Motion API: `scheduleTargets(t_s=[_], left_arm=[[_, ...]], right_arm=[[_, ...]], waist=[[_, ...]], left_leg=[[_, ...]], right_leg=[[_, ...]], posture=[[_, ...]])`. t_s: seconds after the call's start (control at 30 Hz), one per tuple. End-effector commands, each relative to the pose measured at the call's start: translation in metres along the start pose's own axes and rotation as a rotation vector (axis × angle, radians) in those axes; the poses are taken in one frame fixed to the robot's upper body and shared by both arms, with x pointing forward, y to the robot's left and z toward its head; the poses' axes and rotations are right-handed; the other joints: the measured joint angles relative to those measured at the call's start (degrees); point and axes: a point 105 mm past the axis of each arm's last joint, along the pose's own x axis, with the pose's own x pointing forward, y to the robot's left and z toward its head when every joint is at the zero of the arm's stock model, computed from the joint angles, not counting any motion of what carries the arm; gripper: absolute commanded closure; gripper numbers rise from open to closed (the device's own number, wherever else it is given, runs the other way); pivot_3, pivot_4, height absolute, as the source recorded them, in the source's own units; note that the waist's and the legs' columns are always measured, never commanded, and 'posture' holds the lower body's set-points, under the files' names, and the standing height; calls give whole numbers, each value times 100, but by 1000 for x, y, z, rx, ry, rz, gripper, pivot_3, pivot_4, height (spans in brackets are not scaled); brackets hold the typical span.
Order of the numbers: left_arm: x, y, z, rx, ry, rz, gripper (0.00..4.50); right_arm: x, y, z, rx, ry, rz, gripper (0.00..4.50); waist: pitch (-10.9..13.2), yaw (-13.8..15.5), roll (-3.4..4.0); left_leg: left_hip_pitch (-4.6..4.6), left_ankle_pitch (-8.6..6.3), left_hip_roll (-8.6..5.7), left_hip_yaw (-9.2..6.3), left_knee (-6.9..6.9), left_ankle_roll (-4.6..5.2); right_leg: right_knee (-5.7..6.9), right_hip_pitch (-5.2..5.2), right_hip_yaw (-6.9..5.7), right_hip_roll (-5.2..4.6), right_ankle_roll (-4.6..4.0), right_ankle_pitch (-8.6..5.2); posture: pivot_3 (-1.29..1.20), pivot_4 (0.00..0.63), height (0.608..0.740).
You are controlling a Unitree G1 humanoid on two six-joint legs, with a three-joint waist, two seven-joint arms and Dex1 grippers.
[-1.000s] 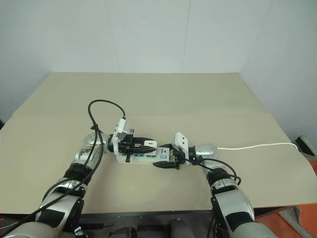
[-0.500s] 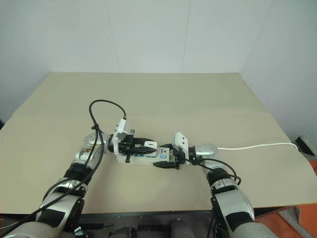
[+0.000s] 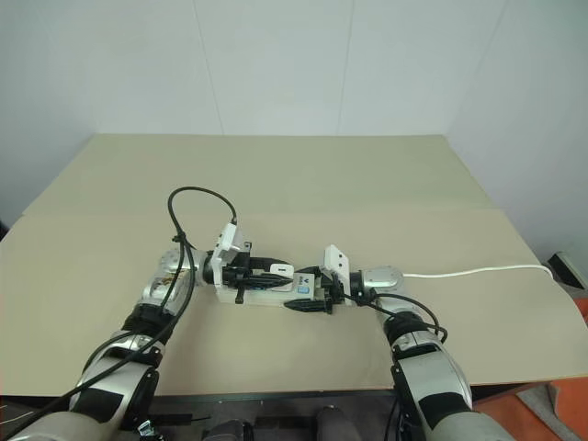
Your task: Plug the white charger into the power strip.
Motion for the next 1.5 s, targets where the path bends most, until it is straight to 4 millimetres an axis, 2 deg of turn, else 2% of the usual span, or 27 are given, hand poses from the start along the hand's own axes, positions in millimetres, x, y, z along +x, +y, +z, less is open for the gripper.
scheduleTargets(t_s=[0.03, 0.2, 0.43, 0.77, 0.9, 1.03, 1.07, 1.2, 1.33, 1.37, 1.5], left_arm=[[-1, 3, 0, 13, 4, 20, 3484], [-3, 4, -2, 13, 10, 23, 3484], [-9, -1, -17, -30, 40, 29, 3484], [-32, -15, -58, -103, 139, 89, 3484], [-34, -15, -60, -107, 145, 99, 3484], [-35, -15, -59, -104, 154, 91, 3484], [-35, -15, -58, -109, 159, 82, 2749], [-38, -11, -51, -109, 183, 47, 1523], [-41, -5, -32, -59, 166, 25, 155], [-42, -4, -25, -38, 162, 17, 31], [-55, -5, 4, 70, 170, -23, 31]], right_arm=[[0, 9, -20, 70, 52, 9, 1067], [0, 9, -20, 69, 55, 10, 1067], [0, 8, -19, 68, 52, 6, 1067], [0, 8, -19, 69, 51, 4, 1067], [1, 8, -19, 68, 52, 7, 1067], [1, 7, -18, 66, 53, 10, 1067], [2, 7, -18, 66, 53, 10, 1067], [2, 7, -17, 65, 55, 12, 1067], [2, 8, -18, 66, 55, 15, 1067], [2, 8, -18, 67, 55, 16, 1067], [3, 9, -18, 68, 56, 20, 1067]], waist=[[0, 0, 0], [0, 2, 0], [-1, -1, 0], [-27, -66, 5], [-27, -73, 6], [-28, -74, 8], [-29, -80, 10], [-43, -63, 33], [-45, -59, 37], [-45, -58, 37], [-43, -70, 36]], left_leg=[[0, 0, 0, -1, -1, 0], [1, 0, 0, 0, -1, 0], [2, 0, 0, 0, -1, 0], [27, 0, 1, -1, -15, 0], [83, -1, 1, -1, -30, 0], [87, -2, 1, -1, -33, 0], [87, -2, 1, -1, -34, 0], [92, -1, -2, -3, -36, 0], [92, -1, -6, -3, -36, 0], [92, -2, -5, -3, -36, 0], [74, -1, -3, -3, -36, 0]], right_leg=[[-1, 0, 0, 0, 0, 0], [0, 0, 0, 0, 0, 0], [0, 1, 0, 0, 0, 0], [-4, 23, 3, 2, 0, -1], [-20, 74, 3, 2, -4, -6], [-23, 77, 3, 3, -6, -8], [-23, 77, 3, 3, -6, -8], [-22, 80, 5, 2, -6, -8], [-27, 83, 5, -1, -6, -8], [-27, 82, 5, 0, -6, -8], [-30, 66, 4, 1, -6, -8]], posture=[[0, 150, 740], [0, 150, 740], [0, 150, 740], [0, 150, 740], [0, 150, 740], [0, 150, 740], [0, 150, 740], [0, 150, 740], [0, 150, 740], [0, 150, 740], [0, 150, 740]])
